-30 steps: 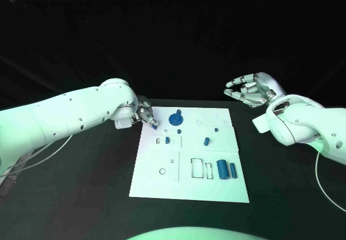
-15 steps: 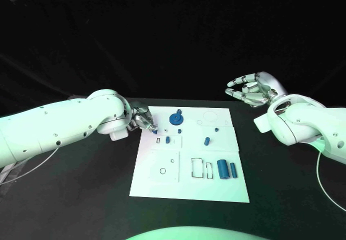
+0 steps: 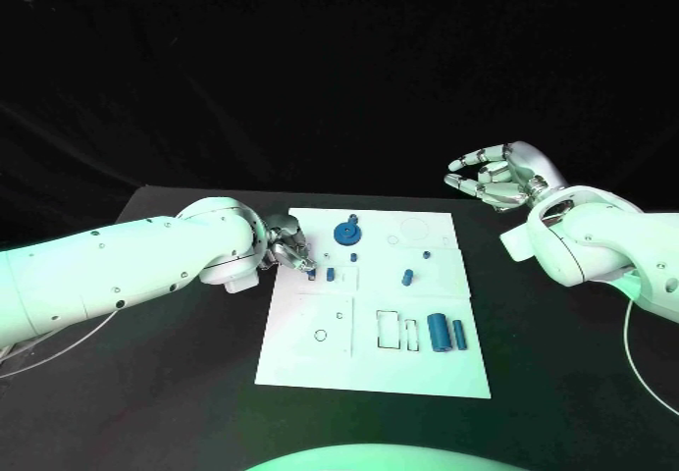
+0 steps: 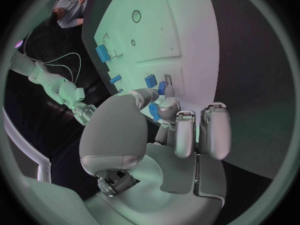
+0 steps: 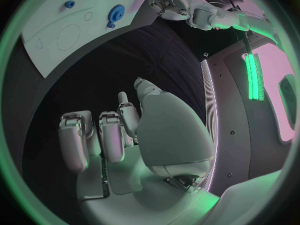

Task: Assemble the parts on the task board

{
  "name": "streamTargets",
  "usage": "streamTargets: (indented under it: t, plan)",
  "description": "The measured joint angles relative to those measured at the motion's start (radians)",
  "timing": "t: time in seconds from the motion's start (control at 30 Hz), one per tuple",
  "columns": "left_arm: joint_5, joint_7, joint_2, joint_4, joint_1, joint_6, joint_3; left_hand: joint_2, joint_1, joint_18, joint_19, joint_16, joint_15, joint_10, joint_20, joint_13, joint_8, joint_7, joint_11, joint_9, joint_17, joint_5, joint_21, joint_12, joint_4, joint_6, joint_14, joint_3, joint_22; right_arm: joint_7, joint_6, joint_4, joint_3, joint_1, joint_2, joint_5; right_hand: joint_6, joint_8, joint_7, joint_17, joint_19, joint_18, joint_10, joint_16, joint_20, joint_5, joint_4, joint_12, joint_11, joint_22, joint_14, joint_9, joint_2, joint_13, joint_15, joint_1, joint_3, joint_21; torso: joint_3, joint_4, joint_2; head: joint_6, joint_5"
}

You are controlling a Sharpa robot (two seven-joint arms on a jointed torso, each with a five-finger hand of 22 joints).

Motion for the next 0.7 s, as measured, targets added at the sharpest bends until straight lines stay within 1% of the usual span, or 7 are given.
streamTargets:
  t: [0.2,0.4,0.57,0.7]
  plan:
    - [-0.019,-0.001,0.007,0.0,-0.004,-0.007,-0.001,0.0,0.0,0.0,0.0,0.0,0.0,0.0,0.0,0.003,0.0,0.0,0.0,0.0,0.0,0.0,0.0,0.0,0.0,0.0,0.0,0.0,0.0,0.0,0.0,0.0,0.0,-0.001,0.0,0.0,0.0,0.0,0.0,0.0,0.0,0.0,0.0,0.0,0.0,0.0,0.0,0.0,0.0,0.0,0.0,0.0,0.0,0.0,0.0,0.0,0.0,0.0,0.0007,-0.0007,0.001,0.002,0.0]
    - [-0.036,-0.003,0.011,-0.007,-0.005,-0.008,-0.001,-0.004,-0.004,0.0,0.0,0.0,0.0,0.0,0.0,0.004,0.0,-0.002,0.0,-0.001,0.0,0.0,0.0,0.0,0.0,0.002,0.0,0.0,0.0,0.001,0.0,0.0,0.0,-0.001,0.0,0.0,0.0,0.0,0.0,0.0,0.0,0.0,0.0,0.0,0.0,0.0,0.0,0.0,0.0,0.0,0.0,0.0,0.0,0.0,0.0,0.0,0.0,0.0,0.0014,-0.0014,0.002,0.0,0.0]
    - [-0.046,-0.005,0.013,-0.011,-0.005,0.002,-0.001,-0.005,-0.005,0.0,0.0,0.0,0.0,0.0,0.0,0.004,0.0,-0.003,0.0,-0.001,0.0,0.003,0.0,0.0,0.0,0.004,0.0,0.0,0.0,0.001,0.0,-0.001,0.0,-0.002,0.0,0.0,0.0,0.0,0.0,0.0,0.0,0.0,0.0,0.0,0.0,0.0,0.0,0.0,0.0,0.0,0.0,0.0,0.0,0.0,0.0,0.0,0.0,0.0,0.0016,-0.0013,0.002,-0.004,0.0]
    - [-0.051,-0.007,0.014,-0.012,-0.005,0.018,-0.001,-0.005,-0.005,0.0,0.0,0.0,0.0,0.0,0.0,0.004,-0.001,-0.003,0.0,0.0,0.0,0.004,0.005,0.003,0.003,0.004,0.0,0.003,0.0,0.001,0.0,-0.002,0.0,-0.003,0.0,0.0,0.0,0.0,0.0,0.0,0.0,0.0,0.0,0.0,0.0,0.0,0.0,0.0,0.0,0.0,0.0,0.0,0.0,0.0,0.0,0.0,0.0,0.0,0.0017,-0.0001,0.001,-0.005,0.0]
